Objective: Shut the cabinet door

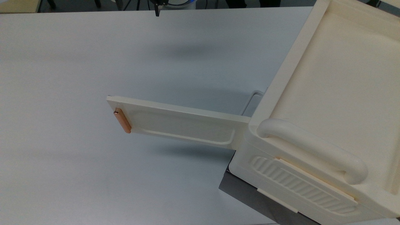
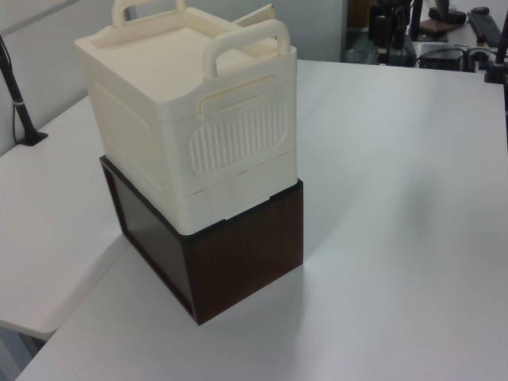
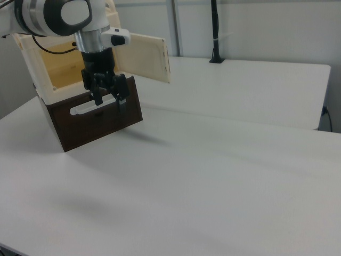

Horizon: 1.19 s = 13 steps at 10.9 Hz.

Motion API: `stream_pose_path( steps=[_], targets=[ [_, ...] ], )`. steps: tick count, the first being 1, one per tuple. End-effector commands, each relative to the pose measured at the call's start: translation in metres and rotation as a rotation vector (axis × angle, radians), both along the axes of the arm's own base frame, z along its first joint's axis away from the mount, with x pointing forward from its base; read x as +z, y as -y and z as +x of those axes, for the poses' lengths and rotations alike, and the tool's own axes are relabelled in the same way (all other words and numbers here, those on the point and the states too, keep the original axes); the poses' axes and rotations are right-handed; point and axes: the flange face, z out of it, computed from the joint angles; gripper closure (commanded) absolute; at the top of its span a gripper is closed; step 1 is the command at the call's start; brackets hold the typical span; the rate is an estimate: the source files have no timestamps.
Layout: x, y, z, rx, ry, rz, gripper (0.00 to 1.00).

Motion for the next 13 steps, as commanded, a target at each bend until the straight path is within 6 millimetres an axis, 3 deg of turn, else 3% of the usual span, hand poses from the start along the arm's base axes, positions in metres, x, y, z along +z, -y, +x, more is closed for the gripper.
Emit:
stream_pose_path(
  steps=[1,10,11,12,13],
  targets=[
    [0.0028,-0.0033,0.0036,-0.009,0.020,-0.005,0.00],
    [0.0011,-0.0035,0.0038,0.028,0.014,-0.010,0.01],
    [0.0005,-0.0035,0.0039,0.031,0.013,-0.010,0.18],
    [0.0005,-0.0035,0.0039,0.044,0.013,-0.010,0.48],
    [-0.0002,-0.0035,0.0038,0.051,0.011,-0.009,0.69]
  ],
)
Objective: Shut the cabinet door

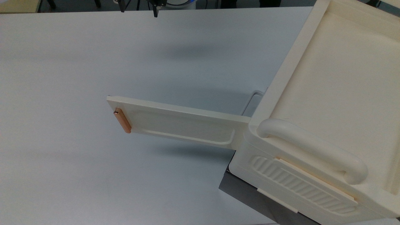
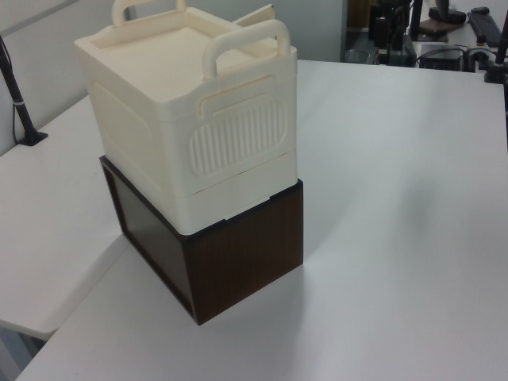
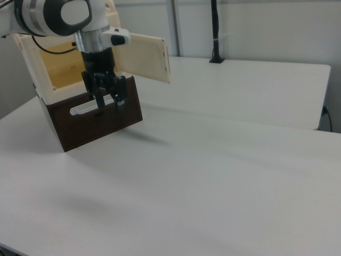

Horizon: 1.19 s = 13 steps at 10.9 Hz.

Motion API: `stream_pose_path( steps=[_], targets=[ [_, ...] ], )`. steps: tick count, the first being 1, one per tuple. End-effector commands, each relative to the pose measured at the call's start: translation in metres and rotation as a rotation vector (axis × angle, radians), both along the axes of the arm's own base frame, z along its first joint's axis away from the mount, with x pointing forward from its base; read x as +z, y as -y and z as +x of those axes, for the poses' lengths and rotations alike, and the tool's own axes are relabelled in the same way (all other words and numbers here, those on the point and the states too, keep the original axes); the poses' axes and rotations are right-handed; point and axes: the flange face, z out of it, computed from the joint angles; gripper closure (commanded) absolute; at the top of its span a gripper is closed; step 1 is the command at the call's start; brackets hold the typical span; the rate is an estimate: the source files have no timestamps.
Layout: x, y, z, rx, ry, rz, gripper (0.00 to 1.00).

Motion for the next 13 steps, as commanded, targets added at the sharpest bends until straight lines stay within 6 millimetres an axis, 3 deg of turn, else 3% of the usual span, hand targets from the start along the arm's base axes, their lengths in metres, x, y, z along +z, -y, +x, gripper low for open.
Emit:
stream_pose_path(
  steps=[1,2,8,10,13],
  targets=[
    [-0.002,-0.005,0.004,0.040,0.008,-0.009,0.94],
    [-0.003,-0.004,0.004,0.038,0.007,-0.009,1.00],
    [-0.002,-0.004,0.006,0.038,0.012,-0.008,1.00],
    [0.006,-0.002,0.024,0.029,0.102,-0.004,1.00],
    [0.042,-0.005,0.055,0.030,0.346,-0.013,1.00]
  ],
)
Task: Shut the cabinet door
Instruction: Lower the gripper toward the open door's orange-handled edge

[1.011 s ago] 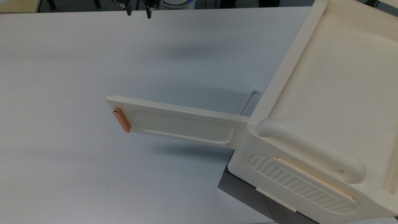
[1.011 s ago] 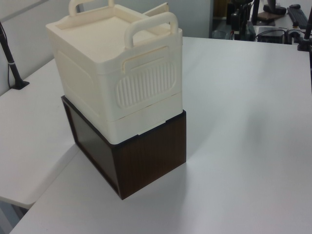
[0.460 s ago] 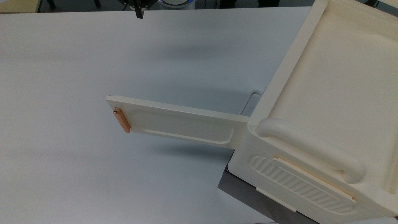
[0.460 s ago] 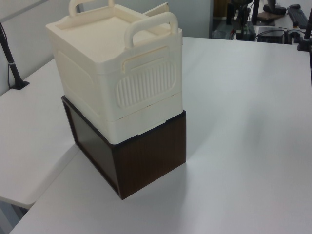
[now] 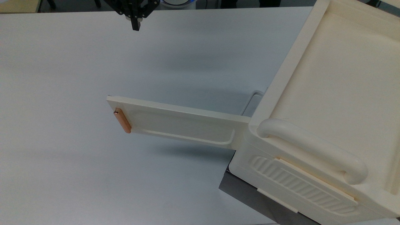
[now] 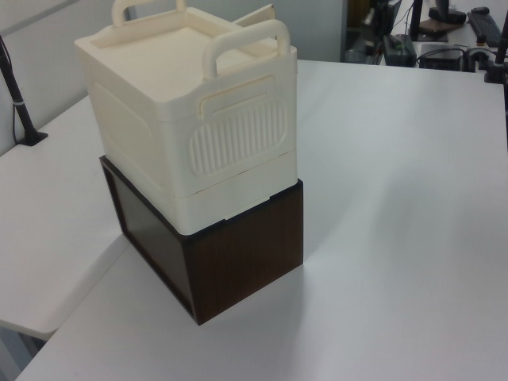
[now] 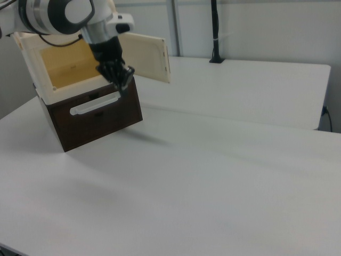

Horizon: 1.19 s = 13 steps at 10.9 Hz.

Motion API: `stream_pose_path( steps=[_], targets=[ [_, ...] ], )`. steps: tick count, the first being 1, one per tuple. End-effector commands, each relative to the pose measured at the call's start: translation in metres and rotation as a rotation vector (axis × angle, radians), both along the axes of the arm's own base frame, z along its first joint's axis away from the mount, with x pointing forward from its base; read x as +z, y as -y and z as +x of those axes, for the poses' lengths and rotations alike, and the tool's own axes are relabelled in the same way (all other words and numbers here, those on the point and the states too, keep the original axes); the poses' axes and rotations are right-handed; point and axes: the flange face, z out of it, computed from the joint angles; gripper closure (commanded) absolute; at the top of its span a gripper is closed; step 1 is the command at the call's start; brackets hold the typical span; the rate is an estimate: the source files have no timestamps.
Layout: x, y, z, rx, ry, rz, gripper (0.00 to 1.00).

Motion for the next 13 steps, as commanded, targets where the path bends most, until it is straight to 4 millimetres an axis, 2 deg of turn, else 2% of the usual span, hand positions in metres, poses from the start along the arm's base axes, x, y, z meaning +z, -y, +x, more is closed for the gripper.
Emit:
stream_pose_path(
  steps=[1,3,6,7,8,9,11,13],
  targets=[
    [0.034,-0.006,0.036,0.018,0.270,-0.002,1.00],
    [0.054,-0.026,0.057,0.039,0.459,0.000,1.00],
    [0.085,-0.039,0.079,0.015,0.698,0.017,1.00],
    [0.083,-0.049,0.088,0.034,0.774,0.022,1.00],
    [0.077,-0.053,0.099,0.046,0.847,0.021,1.00],
    [0.079,-0.053,0.106,0.048,0.913,0.020,1.00],
    [0.067,-0.050,0.126,0.046,0.955,0.011,1.00],
    [0.064,-0.046,0.131,0.041,0.946,0.006,1.00]
  ],
)
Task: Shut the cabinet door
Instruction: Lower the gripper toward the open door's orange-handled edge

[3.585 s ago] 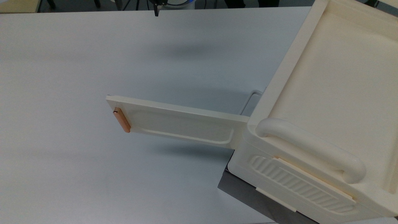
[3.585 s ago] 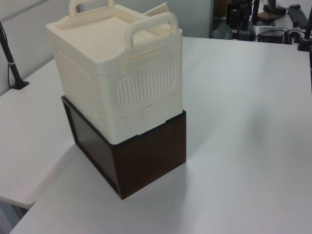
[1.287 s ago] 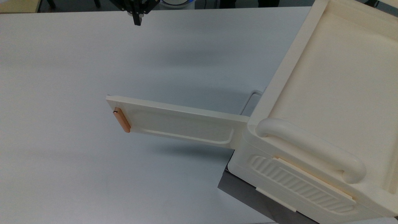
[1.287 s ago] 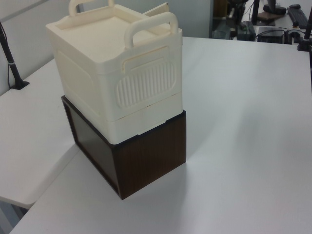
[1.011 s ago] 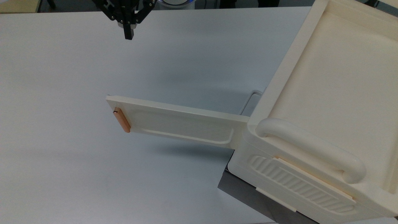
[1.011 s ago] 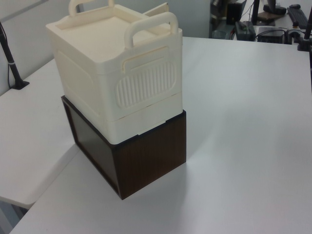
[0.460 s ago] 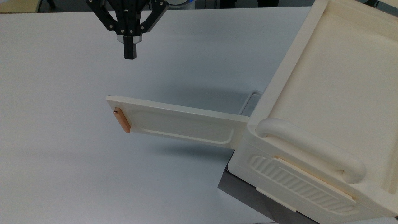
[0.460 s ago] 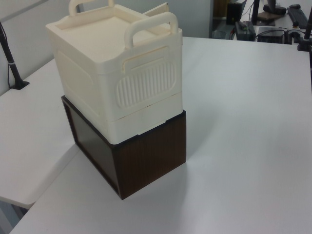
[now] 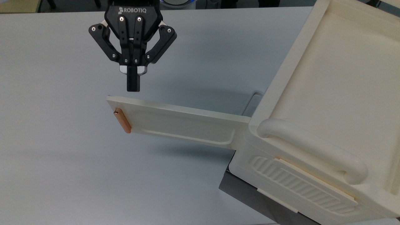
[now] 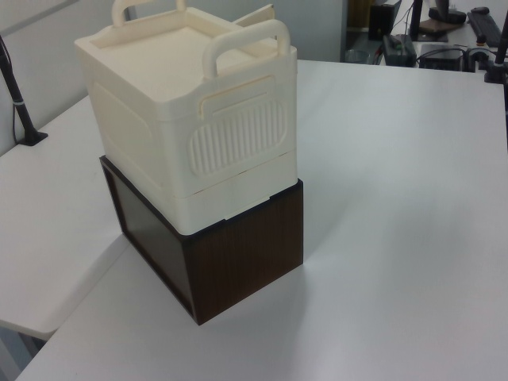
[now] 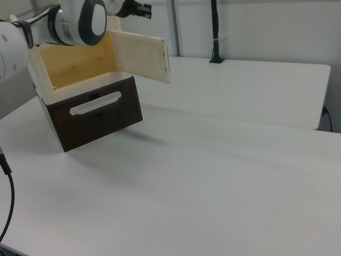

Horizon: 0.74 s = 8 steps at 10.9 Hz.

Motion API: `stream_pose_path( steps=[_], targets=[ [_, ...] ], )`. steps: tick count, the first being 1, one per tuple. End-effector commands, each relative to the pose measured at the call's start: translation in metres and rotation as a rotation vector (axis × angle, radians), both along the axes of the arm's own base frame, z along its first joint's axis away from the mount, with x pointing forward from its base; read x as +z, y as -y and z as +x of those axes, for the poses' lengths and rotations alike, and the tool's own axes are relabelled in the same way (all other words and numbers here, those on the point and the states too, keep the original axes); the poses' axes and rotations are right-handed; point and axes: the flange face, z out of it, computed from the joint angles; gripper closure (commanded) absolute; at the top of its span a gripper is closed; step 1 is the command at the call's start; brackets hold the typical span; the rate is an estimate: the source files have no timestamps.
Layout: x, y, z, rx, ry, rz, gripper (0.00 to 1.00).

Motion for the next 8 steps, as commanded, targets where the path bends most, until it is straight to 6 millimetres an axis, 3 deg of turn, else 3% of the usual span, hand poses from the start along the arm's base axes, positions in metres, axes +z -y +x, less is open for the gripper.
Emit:
stream_pose_path(
  steps=[1,3,8],
  targets=[
    [0.000,0.002,0.011,-0.017,0.007,0.008,1.00],
    [-0.014,0.008,0.012,-0.033,-0.138,0.005,1.00],
    [-0.013,0.011,0.000,-0.039,-0.272,-0.007,1.00]
  ],
)
